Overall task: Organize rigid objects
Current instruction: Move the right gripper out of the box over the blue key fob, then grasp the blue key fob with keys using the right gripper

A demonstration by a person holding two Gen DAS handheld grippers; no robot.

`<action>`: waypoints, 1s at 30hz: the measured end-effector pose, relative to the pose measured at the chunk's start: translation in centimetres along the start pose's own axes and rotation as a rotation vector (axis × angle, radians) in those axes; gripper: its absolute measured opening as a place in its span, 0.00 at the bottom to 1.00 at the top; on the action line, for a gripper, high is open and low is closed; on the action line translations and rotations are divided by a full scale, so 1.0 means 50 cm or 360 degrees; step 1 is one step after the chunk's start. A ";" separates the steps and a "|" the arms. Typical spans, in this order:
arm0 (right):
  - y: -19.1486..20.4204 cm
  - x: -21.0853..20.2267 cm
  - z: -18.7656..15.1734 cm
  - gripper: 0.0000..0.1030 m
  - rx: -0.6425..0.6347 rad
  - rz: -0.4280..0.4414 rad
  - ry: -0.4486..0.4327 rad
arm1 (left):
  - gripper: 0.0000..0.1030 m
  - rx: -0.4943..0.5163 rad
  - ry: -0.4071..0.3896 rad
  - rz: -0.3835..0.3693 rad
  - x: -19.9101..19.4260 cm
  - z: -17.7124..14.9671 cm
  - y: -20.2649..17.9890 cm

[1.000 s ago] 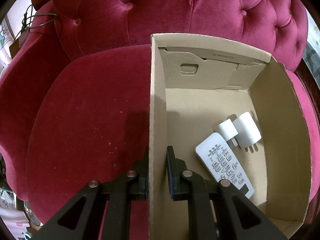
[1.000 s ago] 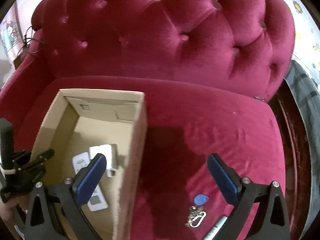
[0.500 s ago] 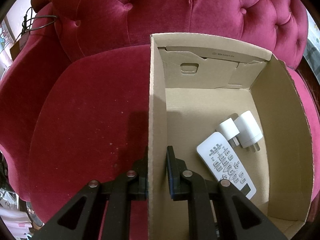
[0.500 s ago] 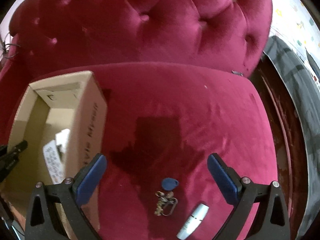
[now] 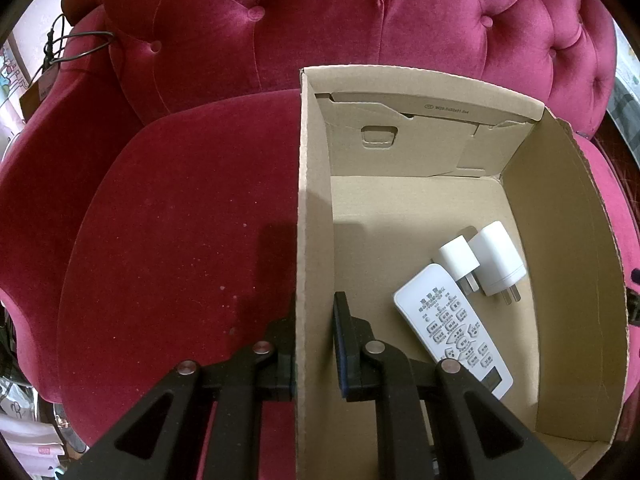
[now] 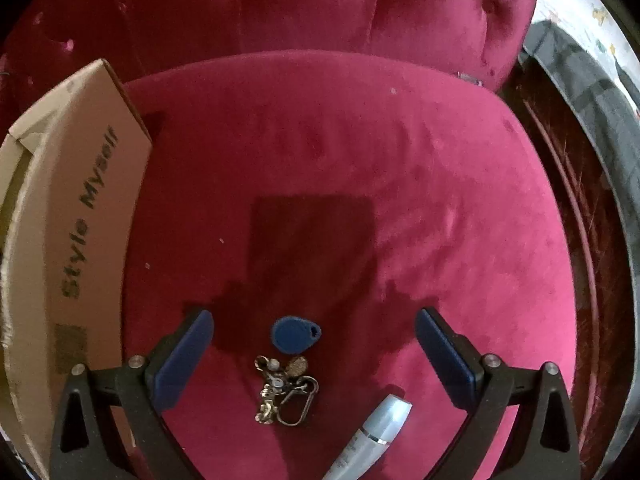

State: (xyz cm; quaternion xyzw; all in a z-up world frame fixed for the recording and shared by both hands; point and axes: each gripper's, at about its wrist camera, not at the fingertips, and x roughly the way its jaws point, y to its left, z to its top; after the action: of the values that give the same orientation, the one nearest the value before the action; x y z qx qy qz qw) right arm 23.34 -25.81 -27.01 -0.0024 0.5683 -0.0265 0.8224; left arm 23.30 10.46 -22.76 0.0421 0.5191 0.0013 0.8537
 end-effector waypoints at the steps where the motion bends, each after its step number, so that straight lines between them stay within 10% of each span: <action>1: -0.002 0.006 -0.002 1.00 0.0002 0.0006 0.0007 | 0.14 0.0000 0.0000 0.0000 0.000 0.000 0.000; 30: -0.031 0.107 -0.048 0.97 -0.0028 0.0063 0.0083 | 0.14 0.0003 0.0001 0.0005 0.000 -0.001 0.002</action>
State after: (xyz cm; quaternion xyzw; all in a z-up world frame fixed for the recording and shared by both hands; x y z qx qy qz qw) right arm 22.93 -27.52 -32.79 0.0024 0.5896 -0.0054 0.8077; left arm 23.24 10.57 -22.78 0.0437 0.5192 0.0021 0.8535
